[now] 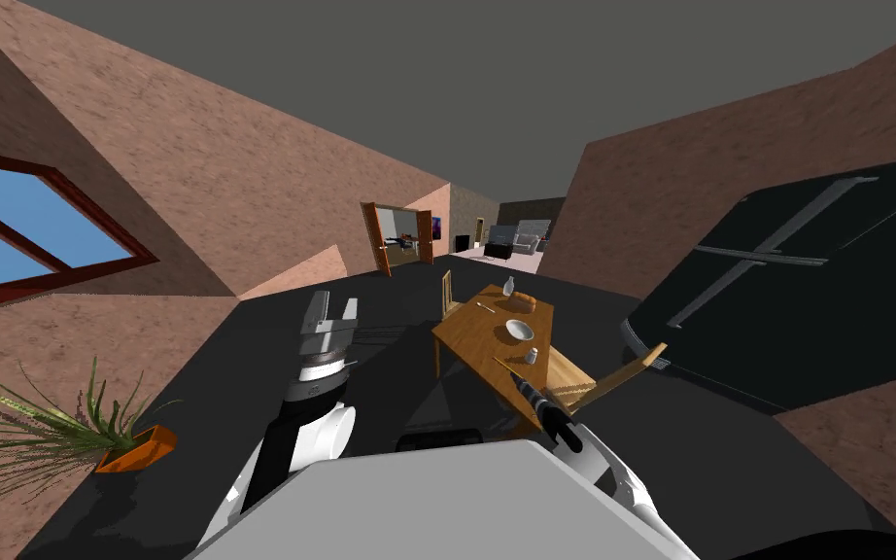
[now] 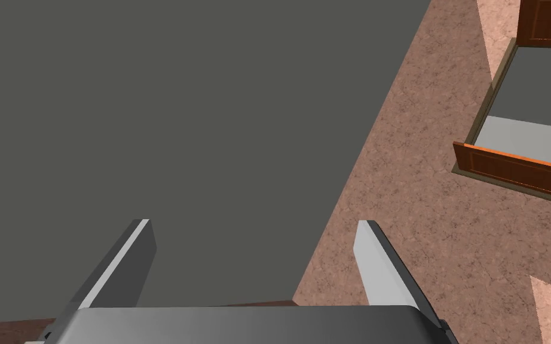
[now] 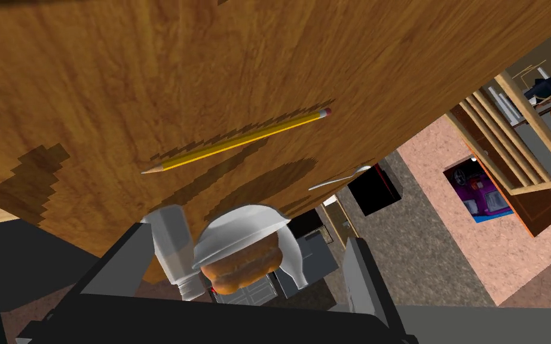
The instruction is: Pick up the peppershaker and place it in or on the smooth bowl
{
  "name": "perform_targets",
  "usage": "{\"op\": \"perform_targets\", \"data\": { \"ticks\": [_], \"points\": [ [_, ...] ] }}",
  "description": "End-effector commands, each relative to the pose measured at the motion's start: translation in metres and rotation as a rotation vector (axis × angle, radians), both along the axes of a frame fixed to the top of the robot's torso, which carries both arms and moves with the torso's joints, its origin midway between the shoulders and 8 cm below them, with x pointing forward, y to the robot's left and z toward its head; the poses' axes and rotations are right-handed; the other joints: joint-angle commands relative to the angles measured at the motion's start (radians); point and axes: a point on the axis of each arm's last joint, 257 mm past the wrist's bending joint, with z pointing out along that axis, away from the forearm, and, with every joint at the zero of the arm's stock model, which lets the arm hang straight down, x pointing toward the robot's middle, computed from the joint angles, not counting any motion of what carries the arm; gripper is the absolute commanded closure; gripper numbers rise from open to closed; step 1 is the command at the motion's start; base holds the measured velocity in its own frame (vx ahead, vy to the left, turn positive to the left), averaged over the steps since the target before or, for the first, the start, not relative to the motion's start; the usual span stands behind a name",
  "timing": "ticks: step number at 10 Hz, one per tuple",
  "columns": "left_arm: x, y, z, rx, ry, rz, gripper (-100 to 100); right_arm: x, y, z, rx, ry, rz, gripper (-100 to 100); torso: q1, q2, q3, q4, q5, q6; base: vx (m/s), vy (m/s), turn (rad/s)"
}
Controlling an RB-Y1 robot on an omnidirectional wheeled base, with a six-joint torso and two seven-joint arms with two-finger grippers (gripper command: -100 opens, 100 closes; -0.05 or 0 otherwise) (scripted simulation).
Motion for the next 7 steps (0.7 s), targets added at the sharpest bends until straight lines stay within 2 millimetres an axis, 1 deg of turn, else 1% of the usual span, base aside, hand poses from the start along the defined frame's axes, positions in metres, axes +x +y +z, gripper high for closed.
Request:
{"op": "perform_targets", "data": {
  "ticks": [1, 2, 3, 4, 5, 6, 7],
  "points": [
    [0.000, 0.000, 0.000, 0.000, 0.000, 0.000, 0, -0.008, -0.020, -0.012, -0.053, 0.048, -0.002, -100, 0.000, 0.000, 0.000, 0.000, 0.000, 0.000, -0.018, -0.008, 0.247],
    [0.000, 0.000, 0.000, 0.000, 0.000, 0.000, 0, -0.011, -0.023, -0.015, -0.055, 0.056, -0.007, -100, 0.000, 0.000, 0.000, 0.000, 0.000, -0.001, -0.013, -0.015, 0.086],
    [0.000, 0.000, 0.000, 0.000, 0.000, 0.000, 0, -0.013, -0.037, -0.019, -0.097, 0.082, -0.003, -100, 0.000, 0.000, 0.000, 0.000, 0.000, 0.000, -0.015, -0.011, 0.152],
    [0.000, 0.000, 0.000, 0.000, 0.000, 0.000, 0, -0.017, -0.053, -0.024, -0.139, 0.113, -0.004, -100, 0.000, 0.000, 0.000, 0.000, 0.000, 0.000, -0.020, -0.017, 0.294],
    [0.000, 0.000, 0.000, 0.000, 0.000, 0.000, 0, -0.025, -0.060, -0.031, -0.144, 0.133, -0.015, -100, 0.000, 0.000, 0.000, 0.000, 0.000, -0.001, -0.015, -0.021, 0.101],
    [0.000, 0.000, 0.000, 0.000, 0.000, 0.000, 0, -0.027, -0.075, -0.034, -0.184, 0.158, -0.015, -100, -0.001, 0.000, 0.000, 0.000, 0.000, 0.000, -0.015, -0.016, 0.157],
    [0.000, 0.000, 0.000, 0.000, 0.000, 0.000, 0, -0.030, -0.077, -0.036, -0.186, 0.166, -0.020, -100, -0.001, 0.000, 0.000, 0.000, 0.000, 0.000, -0.009, -0.014, 0.083]
  ]
}}
